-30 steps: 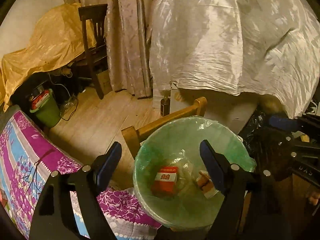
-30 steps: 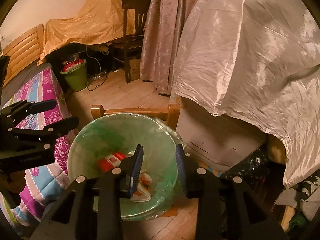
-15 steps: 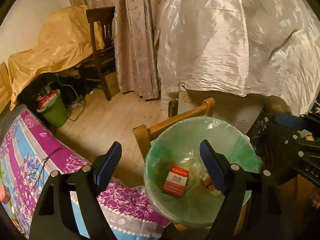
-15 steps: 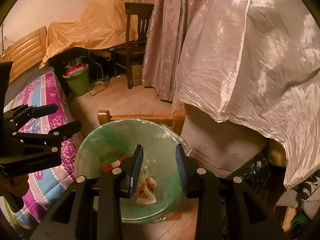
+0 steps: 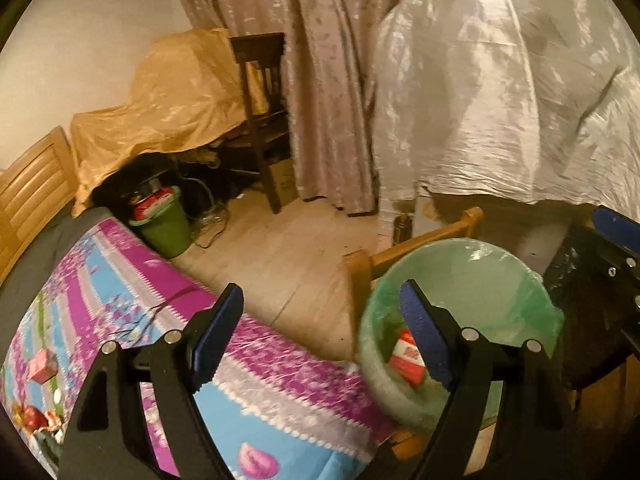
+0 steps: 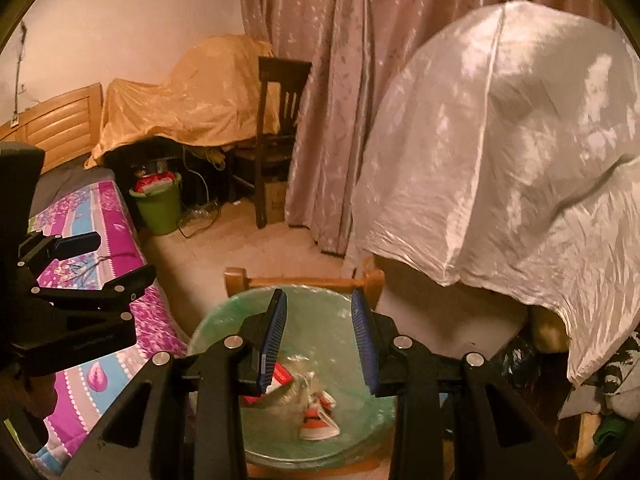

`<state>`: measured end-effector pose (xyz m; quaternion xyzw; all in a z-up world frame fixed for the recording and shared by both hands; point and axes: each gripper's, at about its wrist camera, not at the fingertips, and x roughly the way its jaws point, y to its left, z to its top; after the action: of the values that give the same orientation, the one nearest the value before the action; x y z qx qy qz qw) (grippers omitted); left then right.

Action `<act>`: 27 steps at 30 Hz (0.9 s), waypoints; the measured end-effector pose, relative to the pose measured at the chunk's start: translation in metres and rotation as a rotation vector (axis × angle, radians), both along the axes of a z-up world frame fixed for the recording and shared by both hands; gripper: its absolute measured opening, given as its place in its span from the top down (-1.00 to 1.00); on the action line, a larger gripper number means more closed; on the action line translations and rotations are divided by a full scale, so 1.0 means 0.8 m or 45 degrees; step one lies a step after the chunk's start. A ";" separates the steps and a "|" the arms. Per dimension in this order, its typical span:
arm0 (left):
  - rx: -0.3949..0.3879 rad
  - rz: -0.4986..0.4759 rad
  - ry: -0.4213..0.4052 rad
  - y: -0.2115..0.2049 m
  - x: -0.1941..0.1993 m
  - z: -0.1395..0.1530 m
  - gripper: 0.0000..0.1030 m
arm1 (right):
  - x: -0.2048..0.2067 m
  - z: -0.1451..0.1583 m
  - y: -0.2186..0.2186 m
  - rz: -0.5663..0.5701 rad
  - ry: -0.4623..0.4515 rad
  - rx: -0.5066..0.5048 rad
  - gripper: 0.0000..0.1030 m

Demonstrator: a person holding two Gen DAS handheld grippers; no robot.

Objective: Collect trash
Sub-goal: 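Move both open tools back over the trash on the quilt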

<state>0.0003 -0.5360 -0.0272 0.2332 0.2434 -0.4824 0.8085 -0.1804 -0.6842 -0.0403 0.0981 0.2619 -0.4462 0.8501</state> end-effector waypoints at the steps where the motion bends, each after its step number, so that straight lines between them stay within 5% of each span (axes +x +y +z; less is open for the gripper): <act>1: -0.003 0.017 -0.006 0.007 0.003 0.002 -0.50 | 0.005 0.003 0.007 0.012 -0.013 -0.008 0.34; 13: -0.075 0.433 -0.037 0.172 0.088 0.014 -0.58 | 0.098 0.006 0.135 0.282 -0.099 -0.054 0.34; 27: -0.135 0.920 0.007 0.418 0.179 0.009 -0.59 | 0.252 0.006 0.348 0.804 -0.063 -0.052 0.32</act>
<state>0.1436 -0.2016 -0.0197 0.0886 0.2867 -0.1781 0.9371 0.0208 -0.4061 -0.0357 0.0056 0.2496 -0.1630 0.9545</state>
